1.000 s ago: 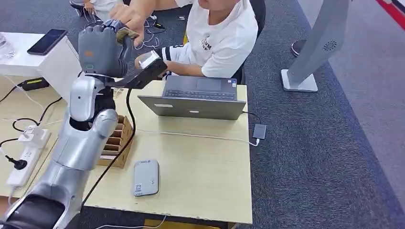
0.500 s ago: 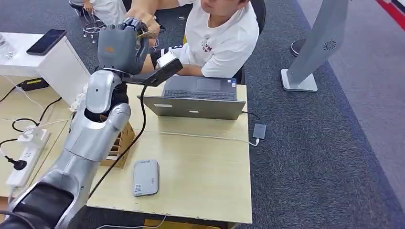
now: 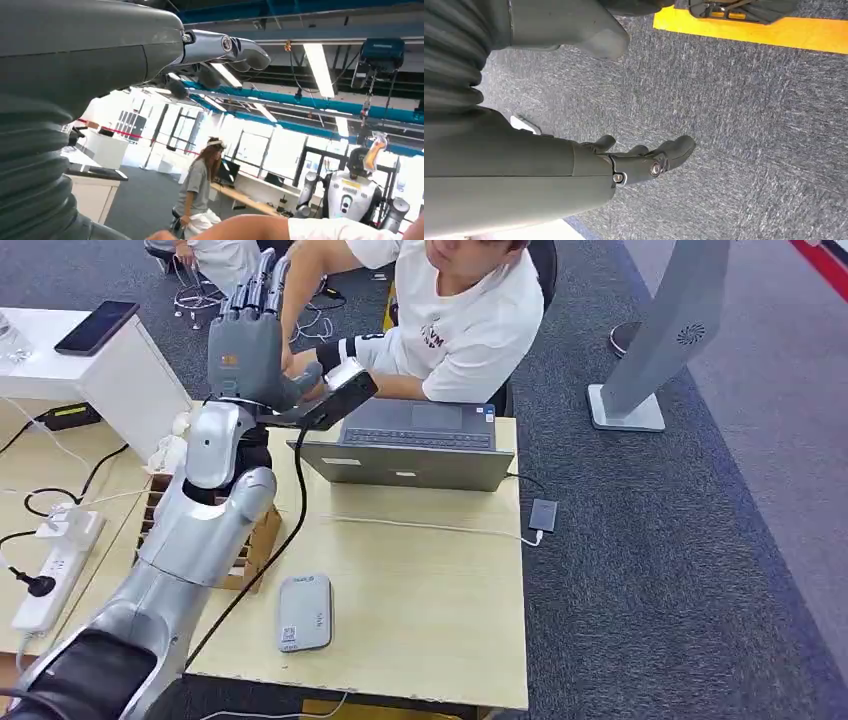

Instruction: Pass the card to the sensor for recognition and then transmit it.

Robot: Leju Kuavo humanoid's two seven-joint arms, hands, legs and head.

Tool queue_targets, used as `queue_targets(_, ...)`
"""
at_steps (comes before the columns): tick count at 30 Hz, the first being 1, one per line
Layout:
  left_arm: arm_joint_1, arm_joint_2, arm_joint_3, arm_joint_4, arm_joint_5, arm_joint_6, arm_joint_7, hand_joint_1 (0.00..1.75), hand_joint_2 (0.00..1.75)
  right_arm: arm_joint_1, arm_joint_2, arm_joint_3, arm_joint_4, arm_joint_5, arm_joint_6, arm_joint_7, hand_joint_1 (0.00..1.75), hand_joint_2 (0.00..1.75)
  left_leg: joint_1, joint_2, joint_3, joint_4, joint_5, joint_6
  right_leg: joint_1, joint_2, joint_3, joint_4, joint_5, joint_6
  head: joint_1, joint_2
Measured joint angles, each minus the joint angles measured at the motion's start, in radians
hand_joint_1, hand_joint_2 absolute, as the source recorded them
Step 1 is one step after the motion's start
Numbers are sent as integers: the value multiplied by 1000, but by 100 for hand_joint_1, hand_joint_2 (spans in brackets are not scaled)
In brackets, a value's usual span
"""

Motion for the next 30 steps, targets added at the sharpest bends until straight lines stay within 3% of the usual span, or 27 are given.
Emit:
queue_targets(11,24,5,0,-7,12,5,-10,0,175,1,0,-1,0,0,0,0,0,175,0,0,0,0,0,0,0,0,0,0,0,0,0,0)
queue_targets(13,50,15,0,-31,42,29,-45,0,175,1,0,-2,0,-7,-3,0,0,175,0,1,0,0,0,0,0,1,1,0,0,0,0,0)
queue_targets(20,411,160,4,-272,-3,36,-113,0,175,24,5,-28,0,-36,-22,6,0,175,0,5,1,-2,-4,-2,0,6,0,0,-4,-1,0,0)
queue_targets(25,659,277,31,-388,-26,-11,-138,0,175,33,10,-50,0,-41,-32,10,0,175,1,5,1,-3,-5,-2,0,6,-2,0,-6,-2,-1,0)
queue_targets(30,827,338,64,-459,-36,-21,-156,0,175,40,17,-68,0,-50,-47,20,0,175,1,4,1,-3,-5,-2,0,4,-1,0,-7,-2,0,0)
